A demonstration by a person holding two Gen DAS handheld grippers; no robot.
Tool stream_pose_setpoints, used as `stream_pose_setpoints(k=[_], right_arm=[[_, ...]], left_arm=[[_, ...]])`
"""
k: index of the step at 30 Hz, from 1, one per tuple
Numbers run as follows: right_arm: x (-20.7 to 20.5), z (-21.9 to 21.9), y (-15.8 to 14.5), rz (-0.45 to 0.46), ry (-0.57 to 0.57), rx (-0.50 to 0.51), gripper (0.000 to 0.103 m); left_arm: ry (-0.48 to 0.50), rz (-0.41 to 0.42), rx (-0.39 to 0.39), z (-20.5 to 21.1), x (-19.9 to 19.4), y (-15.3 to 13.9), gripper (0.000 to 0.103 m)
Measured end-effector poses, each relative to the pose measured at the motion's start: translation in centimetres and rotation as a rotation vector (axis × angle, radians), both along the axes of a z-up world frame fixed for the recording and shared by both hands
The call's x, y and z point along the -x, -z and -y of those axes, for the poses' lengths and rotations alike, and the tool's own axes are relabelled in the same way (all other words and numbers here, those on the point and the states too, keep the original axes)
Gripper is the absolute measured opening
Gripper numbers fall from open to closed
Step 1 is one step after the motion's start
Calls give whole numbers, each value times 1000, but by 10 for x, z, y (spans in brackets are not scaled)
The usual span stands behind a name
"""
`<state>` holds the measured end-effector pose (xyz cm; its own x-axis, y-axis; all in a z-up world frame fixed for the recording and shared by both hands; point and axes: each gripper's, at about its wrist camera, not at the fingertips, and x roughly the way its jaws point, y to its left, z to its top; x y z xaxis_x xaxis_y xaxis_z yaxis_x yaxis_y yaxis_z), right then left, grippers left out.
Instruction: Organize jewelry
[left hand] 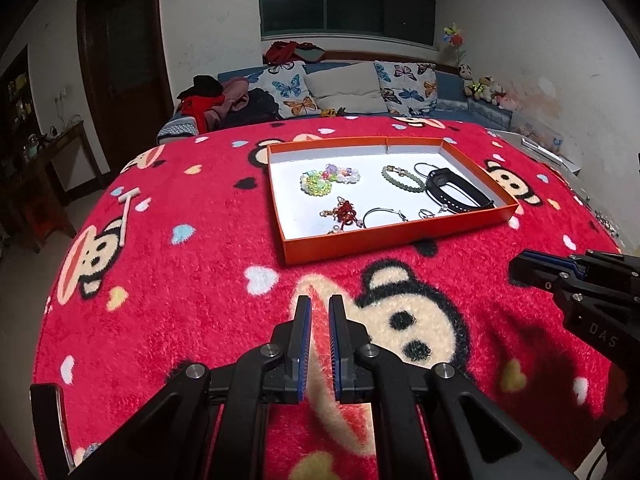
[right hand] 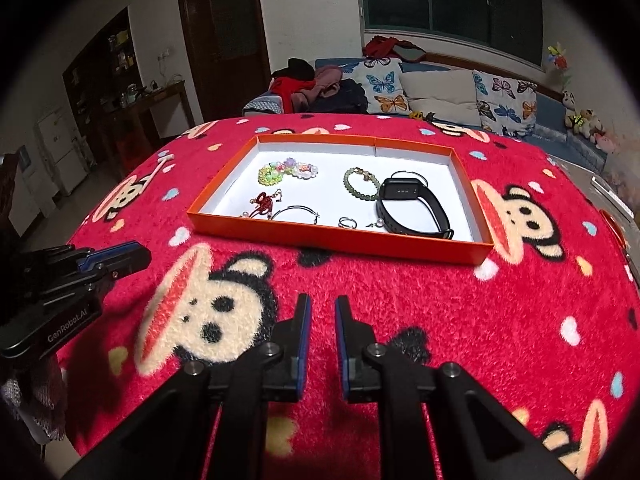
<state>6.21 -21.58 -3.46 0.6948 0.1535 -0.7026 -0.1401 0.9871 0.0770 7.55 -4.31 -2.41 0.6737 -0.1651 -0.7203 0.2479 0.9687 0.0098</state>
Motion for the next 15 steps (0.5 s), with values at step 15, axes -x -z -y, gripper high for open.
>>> stream_pose_setpoints(k=[15], right_arm=[[3,1,5,68,48,59,14]], left_arm=[[-26,59,3,2,-10,3,10]])
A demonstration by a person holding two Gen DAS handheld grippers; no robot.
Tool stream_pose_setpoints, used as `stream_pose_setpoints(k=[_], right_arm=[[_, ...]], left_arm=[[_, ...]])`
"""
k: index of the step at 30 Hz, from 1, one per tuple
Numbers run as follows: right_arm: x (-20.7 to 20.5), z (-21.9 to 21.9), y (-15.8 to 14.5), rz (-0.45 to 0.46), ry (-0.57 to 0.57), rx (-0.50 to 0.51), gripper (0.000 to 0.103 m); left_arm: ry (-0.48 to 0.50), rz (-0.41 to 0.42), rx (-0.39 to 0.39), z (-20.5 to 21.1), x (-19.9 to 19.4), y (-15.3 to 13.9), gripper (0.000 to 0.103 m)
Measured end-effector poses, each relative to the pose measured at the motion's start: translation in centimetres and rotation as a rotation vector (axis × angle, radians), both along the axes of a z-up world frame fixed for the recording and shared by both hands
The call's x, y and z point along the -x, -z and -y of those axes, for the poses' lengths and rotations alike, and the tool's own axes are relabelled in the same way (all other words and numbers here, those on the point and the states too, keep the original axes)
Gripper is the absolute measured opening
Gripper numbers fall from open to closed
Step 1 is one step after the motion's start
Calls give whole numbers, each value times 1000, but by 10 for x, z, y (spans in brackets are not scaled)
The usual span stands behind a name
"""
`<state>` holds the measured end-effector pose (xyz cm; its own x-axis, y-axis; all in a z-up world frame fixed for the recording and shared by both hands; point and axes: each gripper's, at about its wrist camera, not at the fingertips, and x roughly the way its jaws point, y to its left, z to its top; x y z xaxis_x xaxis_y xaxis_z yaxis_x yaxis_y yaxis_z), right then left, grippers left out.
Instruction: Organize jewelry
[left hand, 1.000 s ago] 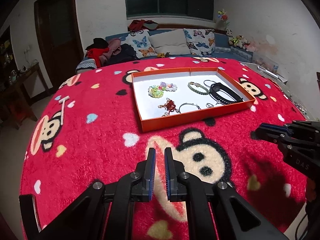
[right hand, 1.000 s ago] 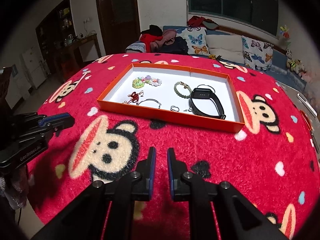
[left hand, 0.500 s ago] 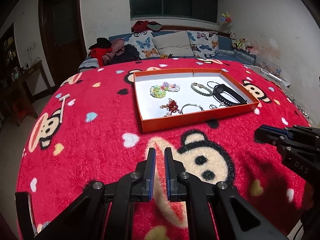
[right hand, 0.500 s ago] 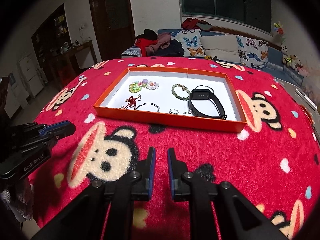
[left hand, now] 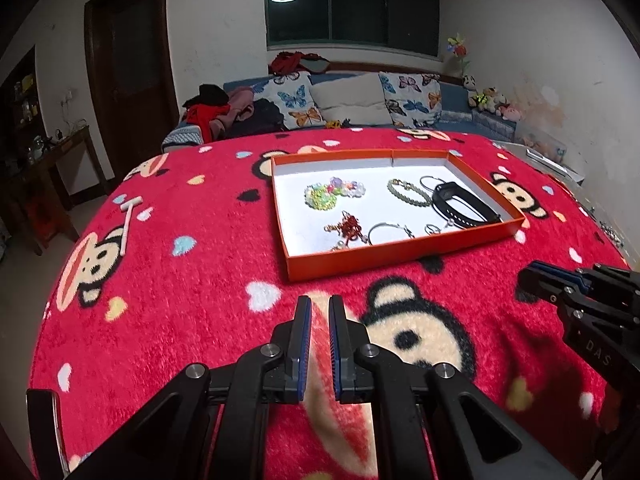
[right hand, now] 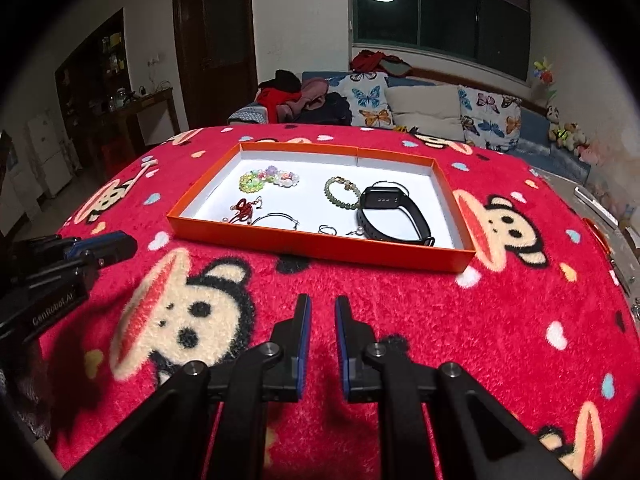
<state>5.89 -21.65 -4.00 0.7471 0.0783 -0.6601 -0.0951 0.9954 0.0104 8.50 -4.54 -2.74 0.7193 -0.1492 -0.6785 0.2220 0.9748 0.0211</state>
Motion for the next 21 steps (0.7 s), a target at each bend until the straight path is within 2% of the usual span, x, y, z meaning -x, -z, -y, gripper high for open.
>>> stream_pose_setpoints(k=[8,16,21], right_arm=[[2,0,6,45,18,40,14],[4,8,7,63,50,5,14],[4,5,9,66,66,25,14]], left_arm=[[-9,28,-22,3,-5,13,10],[-8,59,-12,6,-3,20,10],[-22,72,-10,3,0,20,10]])
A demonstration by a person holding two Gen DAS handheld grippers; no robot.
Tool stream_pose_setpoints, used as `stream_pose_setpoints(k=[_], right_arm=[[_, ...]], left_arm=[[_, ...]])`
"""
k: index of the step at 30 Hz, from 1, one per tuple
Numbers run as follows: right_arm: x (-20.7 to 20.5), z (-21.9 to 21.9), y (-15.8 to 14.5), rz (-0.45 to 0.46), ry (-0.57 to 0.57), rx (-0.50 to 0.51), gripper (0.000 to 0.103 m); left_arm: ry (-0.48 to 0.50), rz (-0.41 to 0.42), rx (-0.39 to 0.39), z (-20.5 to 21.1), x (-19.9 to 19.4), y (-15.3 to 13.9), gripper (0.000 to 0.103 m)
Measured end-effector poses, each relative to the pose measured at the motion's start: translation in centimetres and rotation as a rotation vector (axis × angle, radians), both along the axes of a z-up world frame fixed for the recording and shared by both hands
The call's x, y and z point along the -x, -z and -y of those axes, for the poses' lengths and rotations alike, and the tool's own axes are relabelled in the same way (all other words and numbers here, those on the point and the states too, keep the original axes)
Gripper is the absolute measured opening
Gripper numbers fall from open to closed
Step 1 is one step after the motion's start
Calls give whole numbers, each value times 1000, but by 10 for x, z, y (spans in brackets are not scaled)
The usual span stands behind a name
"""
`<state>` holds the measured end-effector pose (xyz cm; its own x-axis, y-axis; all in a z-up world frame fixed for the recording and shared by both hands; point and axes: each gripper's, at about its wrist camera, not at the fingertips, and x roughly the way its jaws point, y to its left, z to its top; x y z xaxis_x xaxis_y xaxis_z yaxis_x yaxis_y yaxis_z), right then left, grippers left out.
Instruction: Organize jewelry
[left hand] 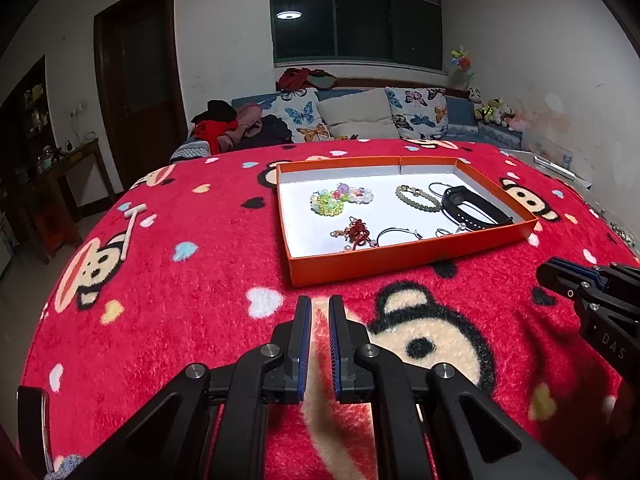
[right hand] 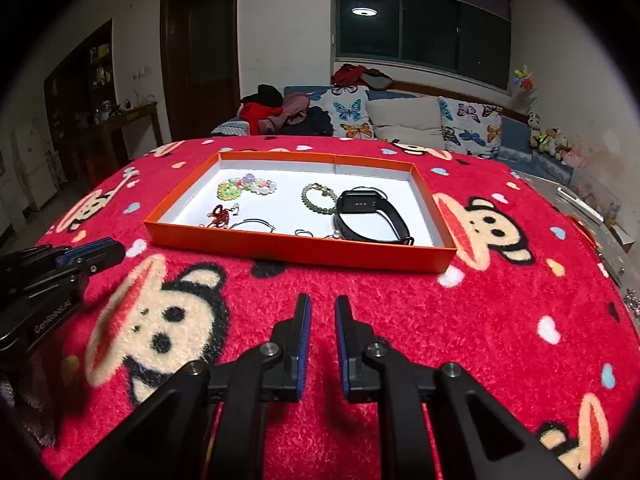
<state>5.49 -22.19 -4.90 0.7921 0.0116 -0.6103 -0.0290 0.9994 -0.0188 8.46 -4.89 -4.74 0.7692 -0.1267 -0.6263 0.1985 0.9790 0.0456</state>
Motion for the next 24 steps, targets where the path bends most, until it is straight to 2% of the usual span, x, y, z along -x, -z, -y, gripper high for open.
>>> stream_pose_setpoints(k=[8,11,24], right_arm=[[3,-11,-1,20,-6,68,14],[4,-13,-1,23,-8,82,14],[4,-13,0,22,-6,79,14]], left_arm=[[-26,-31,15,-5,-3,3,10],[-18,-16,18,-4,-1,2,10],[6,3,19,-1,4,0,10]])
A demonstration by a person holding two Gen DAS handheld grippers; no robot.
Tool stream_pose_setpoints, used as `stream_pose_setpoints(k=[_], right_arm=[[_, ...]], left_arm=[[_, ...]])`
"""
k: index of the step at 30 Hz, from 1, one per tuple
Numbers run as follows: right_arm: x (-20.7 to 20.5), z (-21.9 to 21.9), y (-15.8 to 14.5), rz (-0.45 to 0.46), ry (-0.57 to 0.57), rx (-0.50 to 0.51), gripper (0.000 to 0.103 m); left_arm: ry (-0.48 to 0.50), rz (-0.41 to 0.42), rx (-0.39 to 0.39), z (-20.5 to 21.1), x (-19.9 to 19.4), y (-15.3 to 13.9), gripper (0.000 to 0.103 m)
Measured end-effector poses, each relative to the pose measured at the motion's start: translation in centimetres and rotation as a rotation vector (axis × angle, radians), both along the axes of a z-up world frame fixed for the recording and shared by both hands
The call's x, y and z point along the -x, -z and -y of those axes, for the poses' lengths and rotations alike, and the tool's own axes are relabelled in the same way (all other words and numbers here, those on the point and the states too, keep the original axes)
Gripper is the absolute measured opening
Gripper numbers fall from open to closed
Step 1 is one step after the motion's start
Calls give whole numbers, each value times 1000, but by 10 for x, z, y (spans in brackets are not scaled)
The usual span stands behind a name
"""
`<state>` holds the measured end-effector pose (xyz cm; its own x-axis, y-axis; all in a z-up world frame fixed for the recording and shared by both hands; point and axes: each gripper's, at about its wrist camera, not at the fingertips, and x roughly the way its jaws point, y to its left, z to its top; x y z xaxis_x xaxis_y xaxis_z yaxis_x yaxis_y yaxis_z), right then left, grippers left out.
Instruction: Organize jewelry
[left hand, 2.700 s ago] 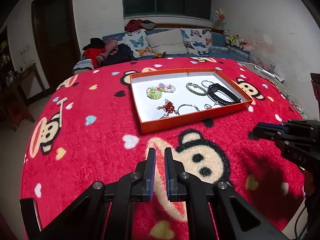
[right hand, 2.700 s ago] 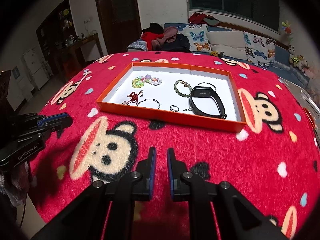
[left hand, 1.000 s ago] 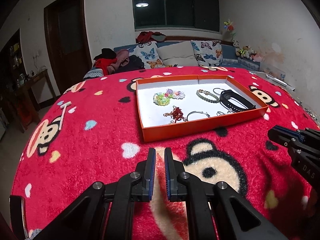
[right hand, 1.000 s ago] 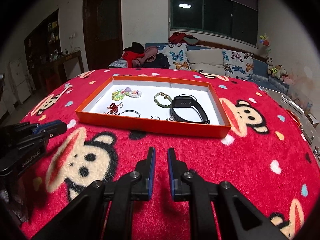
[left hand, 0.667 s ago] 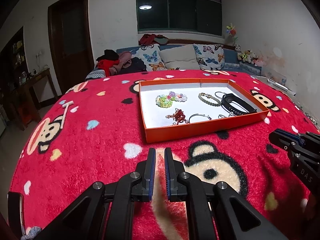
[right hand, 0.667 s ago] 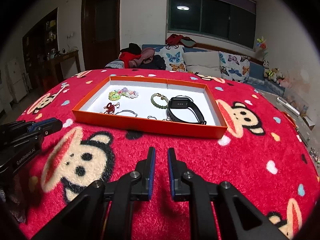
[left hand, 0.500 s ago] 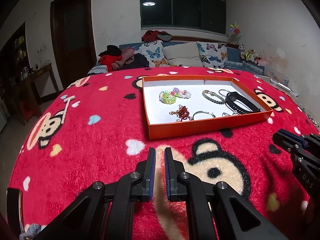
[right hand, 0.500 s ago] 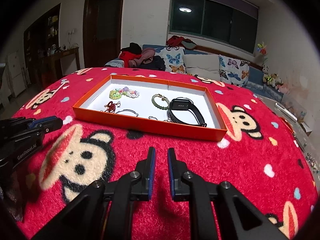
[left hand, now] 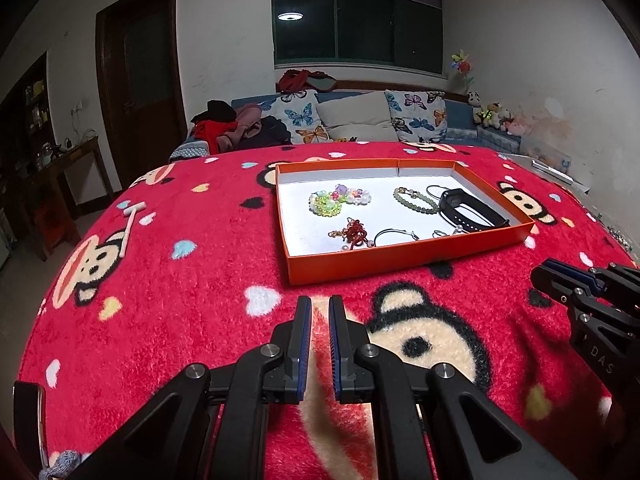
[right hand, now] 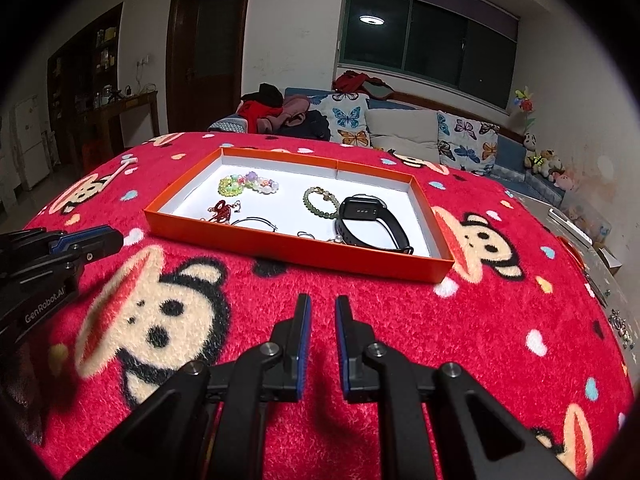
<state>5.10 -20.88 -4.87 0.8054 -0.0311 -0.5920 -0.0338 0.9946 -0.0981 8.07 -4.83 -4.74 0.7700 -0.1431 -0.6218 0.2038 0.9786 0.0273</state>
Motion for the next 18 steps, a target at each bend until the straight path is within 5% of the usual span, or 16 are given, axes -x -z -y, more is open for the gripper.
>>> stream_pose_setpoints(k=[18], right_arm=[[-1,5,2,-10,9,-17,14]], left_arm=[[5,5,-5,2,0,1,10]])
